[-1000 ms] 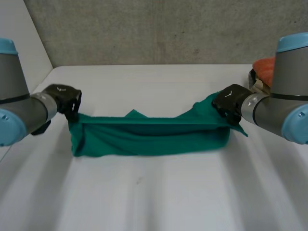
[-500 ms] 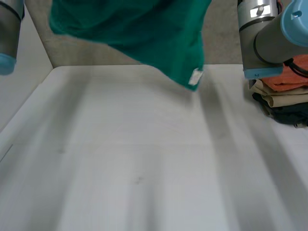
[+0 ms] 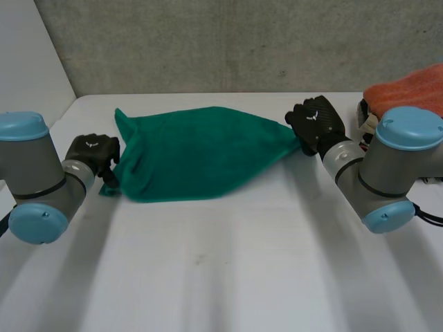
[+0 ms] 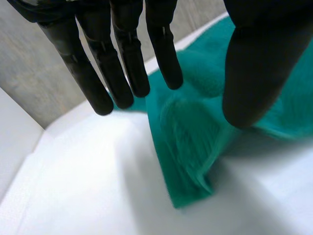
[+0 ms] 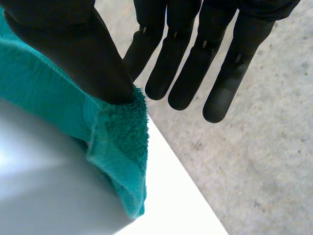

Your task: Fold the laundry.

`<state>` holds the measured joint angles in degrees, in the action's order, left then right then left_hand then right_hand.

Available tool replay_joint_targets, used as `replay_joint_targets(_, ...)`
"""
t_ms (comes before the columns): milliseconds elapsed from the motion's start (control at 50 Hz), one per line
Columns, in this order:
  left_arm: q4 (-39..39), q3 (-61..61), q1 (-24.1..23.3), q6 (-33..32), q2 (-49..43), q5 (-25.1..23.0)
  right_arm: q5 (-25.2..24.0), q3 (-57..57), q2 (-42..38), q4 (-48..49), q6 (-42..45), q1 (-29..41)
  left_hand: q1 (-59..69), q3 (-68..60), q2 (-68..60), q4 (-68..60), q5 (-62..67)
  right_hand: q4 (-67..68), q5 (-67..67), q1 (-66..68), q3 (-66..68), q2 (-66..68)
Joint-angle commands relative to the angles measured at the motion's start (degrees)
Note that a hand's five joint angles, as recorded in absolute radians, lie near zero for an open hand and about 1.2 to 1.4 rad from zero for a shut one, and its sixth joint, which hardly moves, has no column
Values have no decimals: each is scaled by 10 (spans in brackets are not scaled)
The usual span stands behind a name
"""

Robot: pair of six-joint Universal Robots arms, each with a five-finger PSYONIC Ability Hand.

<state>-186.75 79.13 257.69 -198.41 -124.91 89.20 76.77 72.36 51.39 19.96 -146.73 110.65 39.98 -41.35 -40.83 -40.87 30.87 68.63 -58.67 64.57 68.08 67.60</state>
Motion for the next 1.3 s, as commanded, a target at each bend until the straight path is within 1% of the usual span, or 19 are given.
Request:
replay_joint_targets(20, 21, -1, 17, -12, 23, -15, 21, -9, -1, -15, -3, -7, -60, 74, 69, 69, -69, 114, -113, 154, 119, 124)
replay_joint_targets(40, 22, 2, 24, -13, 37, -23, 24, -13, 0, -19, -7, -8, -115, 129, 124, 124, -124, 114, -113, 154, 119, 124)
replay_joint_targets(60, 22, 3, 28, -14, 43, -26, 26, -14, 1, -21, -10, -7, -134, 148, 143, 143, -143, 114, -113, 154, 119, 124)
replay_joint_targets(180, 27, 26, 75, -12, 79, -52, 30, -23, 12, -41, -28, -7, -203, 217, 212, 212, -212, 114, -113, 154, 119, 124)
replay_joint_targets(240, 32, 39, 92, -14, 85, -68, 30, -26, 17, -47, -35, -6, -202, 216, 210, 211, -211, 114, -113, 154, 119, 124)
replay_joint_targets(280, 35, 52, 105, -14, 84, -89, 30, -27, 22, -51, -42, -4, -168, 182, 177, 177, -177, 114, -113, 154, 119, 124)
replay_joint_targets(360, 34, 69, 113, -17, 70, -131, 30, -28, 28, -52, -51, -1, -46, 59, 54, 54, -54, 114, -113, 154, 119, 124)
replay_joint_targets(420, 31, 72, 112, -27, 50, -154, 30, -28, 31, -52, -55, 2, -40, 54, 49, 49, -49, 114, -113, 154, 119, 124)
replay_joint_targets(480, 27, 61, 104, -37, 26, -159, 31, -28, 33, -52, -56, 4, -62, 76, 71, 71, -71, 114, -113, 154, 119, 124)
replay_joint_targets(680, 23, 4, 69, -49, -28, -133, 31, -24, 32, -53, -56, 2, -66, 79, 74, 75, -74, 114, -113, 154, 119, 124)
replay_joint_targets(820, 19, -44, 48, -55, -62, -114, 31, -19, 32, -55, -56, -1, -37, 51, 46, 46, -46, 114, -113, 154, 119, 124)
replay_joint_targets(880, 20, -68, 37, -65, -76, -91, 31, -15, 32, -55, -56, -2, 74, -60, -65, -65, 65, 114, -113, 154, 119, 124)
replay_joint_targets(900, 20, -79, 33, -68, -82, -75, 31, -13, 32, -55, -55, -3, 156, -142, -147, -147, 147, 114, -113, 154, 119, 124)
replay_joint_targets(960, 22, -100, 28, -73, -92, -53, 31, -11, 32, -58, -54, -3, 309, -295, -301, -300, 300, 114, -113, 154, 119, 124)
replay_joint_targets(980, 23, -113, 26, -73, -99, -43, 31, -9, 33, -61, -53, -5, 399, -386, -391, -390, 390, 114, -113, 154, 119, 124)
replay_joint_targets(1060, 32, -127, 20, -87, -105, -23, 30, -6, 38, -73, -52, -14, 400, -386, -392, -391, 391, 114, -113, 154, 119, 124)
replay_joint_targets(1180, 66, -102, 26, -142, -63, -5, 25, 2, 55, -115, -37, -24, 400, -386, -392, -391, 391, 114, -113, 154, 119, 124)
replay_joint_targets(1260, 94, -57, 35, -180, 4, -3, 14, 12, 71, -154, 3, -30, 400, -386, -392, -391, 391, 114, -113, 154, 119, 124)
replay_joint_targets(1300, 117, -26, 39, -218, 41, -5, 6, 18, 79, -192, 50, -31, 400, -386, -392, -391, 391, 114, -113, 154, 119, 124)
